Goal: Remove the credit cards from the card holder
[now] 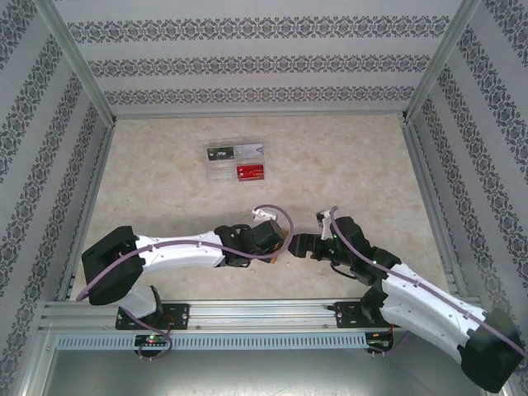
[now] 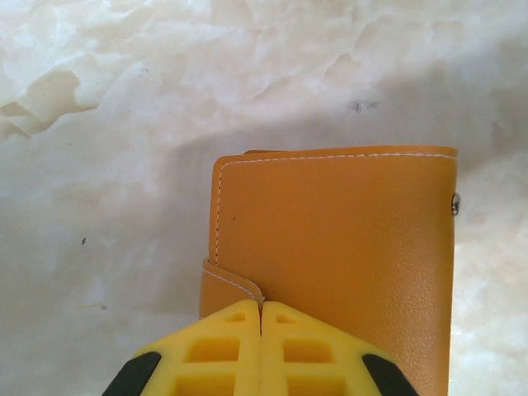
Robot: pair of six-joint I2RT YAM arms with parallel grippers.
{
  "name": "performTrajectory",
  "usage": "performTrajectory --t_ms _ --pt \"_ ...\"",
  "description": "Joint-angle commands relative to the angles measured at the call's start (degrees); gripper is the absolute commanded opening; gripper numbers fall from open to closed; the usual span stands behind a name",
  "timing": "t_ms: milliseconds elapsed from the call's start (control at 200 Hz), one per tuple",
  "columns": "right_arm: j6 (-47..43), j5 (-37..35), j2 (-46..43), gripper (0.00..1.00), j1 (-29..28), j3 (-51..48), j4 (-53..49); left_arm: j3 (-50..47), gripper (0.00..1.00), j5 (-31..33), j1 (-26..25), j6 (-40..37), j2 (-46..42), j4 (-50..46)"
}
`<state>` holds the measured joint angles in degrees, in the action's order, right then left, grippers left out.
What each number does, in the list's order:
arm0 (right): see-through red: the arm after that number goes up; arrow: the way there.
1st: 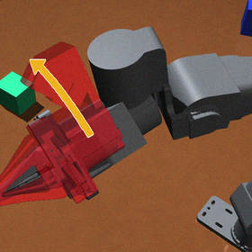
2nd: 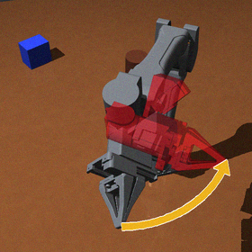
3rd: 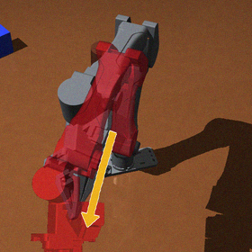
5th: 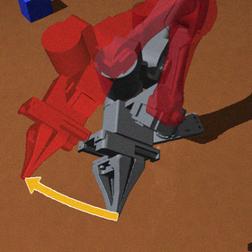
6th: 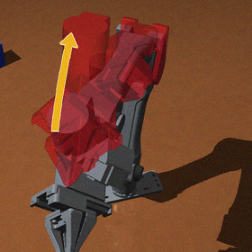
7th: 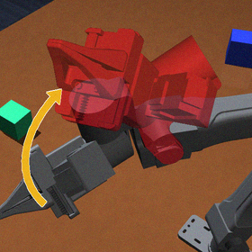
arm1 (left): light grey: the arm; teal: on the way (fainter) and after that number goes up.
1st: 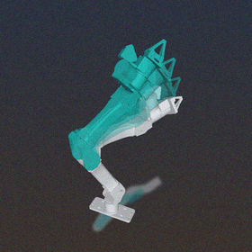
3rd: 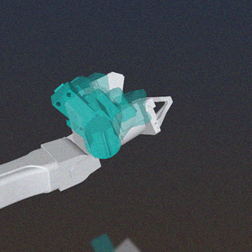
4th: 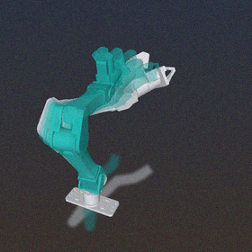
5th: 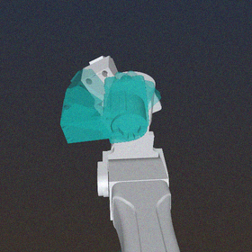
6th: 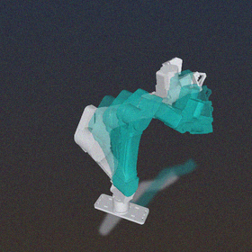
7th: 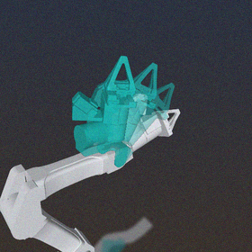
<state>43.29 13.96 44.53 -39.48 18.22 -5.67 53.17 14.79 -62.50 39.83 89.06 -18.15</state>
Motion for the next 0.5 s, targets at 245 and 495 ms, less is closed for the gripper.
performTrajectory --t_ms 245,495 --pt "7.85 1.7 16.3 0.63 -4.95 1.12 20.28 -2.36 0.0 -1.65 0.71 3.67 -3.03 4.97" --pt "9.25 2.97 20.17 0.43 -4.93 3.01 23.6 -3.07 0.0 -2.47 0.72 3.94 -4.31 5.95"
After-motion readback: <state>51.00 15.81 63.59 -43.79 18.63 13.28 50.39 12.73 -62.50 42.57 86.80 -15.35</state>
